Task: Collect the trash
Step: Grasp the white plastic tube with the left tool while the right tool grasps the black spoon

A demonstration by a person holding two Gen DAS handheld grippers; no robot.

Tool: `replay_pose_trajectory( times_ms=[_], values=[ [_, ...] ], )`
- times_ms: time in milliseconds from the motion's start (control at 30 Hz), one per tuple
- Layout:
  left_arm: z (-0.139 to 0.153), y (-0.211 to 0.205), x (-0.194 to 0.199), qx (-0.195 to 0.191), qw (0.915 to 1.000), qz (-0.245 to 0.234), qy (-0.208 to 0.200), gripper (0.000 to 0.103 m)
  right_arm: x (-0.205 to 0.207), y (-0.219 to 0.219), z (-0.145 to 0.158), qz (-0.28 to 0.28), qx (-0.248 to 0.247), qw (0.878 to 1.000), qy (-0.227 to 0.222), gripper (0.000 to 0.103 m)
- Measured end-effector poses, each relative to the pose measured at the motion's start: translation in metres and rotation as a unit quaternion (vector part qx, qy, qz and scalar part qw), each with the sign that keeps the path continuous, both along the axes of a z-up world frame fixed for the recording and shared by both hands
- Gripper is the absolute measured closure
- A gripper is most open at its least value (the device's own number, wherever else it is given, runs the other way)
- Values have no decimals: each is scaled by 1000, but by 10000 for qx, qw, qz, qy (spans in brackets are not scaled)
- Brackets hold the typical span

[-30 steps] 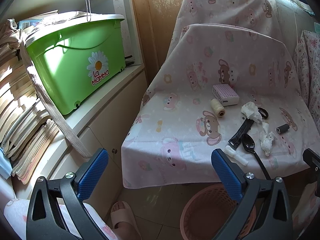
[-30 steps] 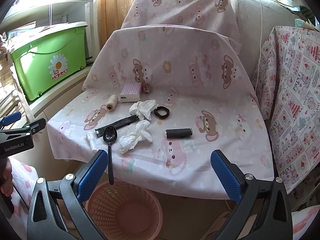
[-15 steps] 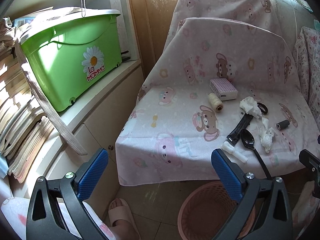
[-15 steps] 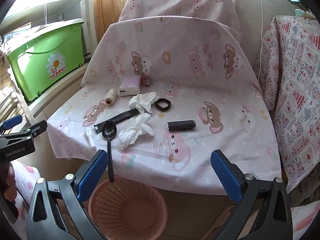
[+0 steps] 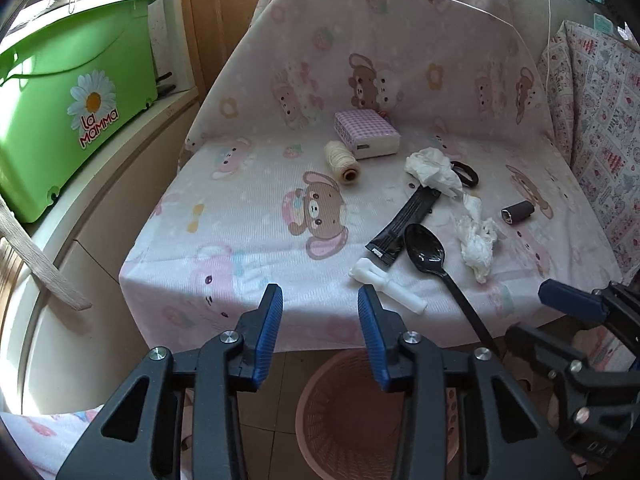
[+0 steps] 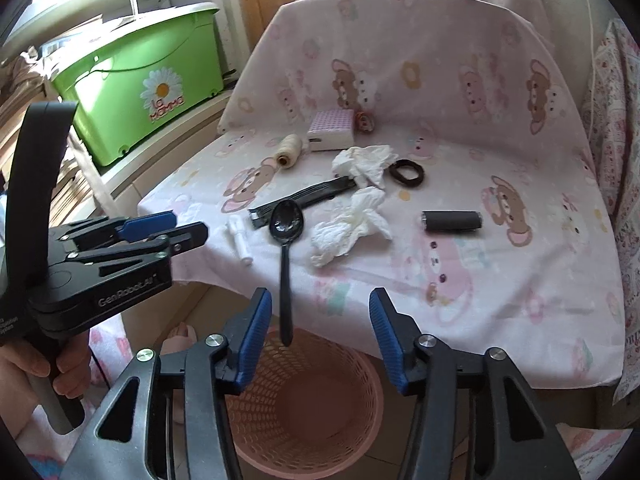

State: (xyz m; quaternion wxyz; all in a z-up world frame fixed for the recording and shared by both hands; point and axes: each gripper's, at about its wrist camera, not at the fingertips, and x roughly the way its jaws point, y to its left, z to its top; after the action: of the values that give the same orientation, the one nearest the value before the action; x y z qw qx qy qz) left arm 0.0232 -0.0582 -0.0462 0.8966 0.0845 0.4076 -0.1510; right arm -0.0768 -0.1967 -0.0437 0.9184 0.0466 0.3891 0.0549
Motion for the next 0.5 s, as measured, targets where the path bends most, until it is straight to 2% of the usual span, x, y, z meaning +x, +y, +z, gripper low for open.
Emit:
replay_pose_trajectory(
  times_ms=[67,233,367,433,500],
  values=[
    [3,-1,1,65,9999,77,-88,65,2,10,-4,112,-142,9998,7,52],
    [9,7,3,136,9992,285,-241,65,14,21,-12,100,-468,9989,20,62],
    [15,10,0,331,9975,335,-530,54,20,25,-16,103,-657,9978,2,68],
    [16,12,0,264,9979,319,-503,53,21,26,-16,124,-712,9974,-11,75],
    [15,13,0,222,9982,310,-458,52,22,27,-16,93,-779,9969,-29,90]
  ],
)
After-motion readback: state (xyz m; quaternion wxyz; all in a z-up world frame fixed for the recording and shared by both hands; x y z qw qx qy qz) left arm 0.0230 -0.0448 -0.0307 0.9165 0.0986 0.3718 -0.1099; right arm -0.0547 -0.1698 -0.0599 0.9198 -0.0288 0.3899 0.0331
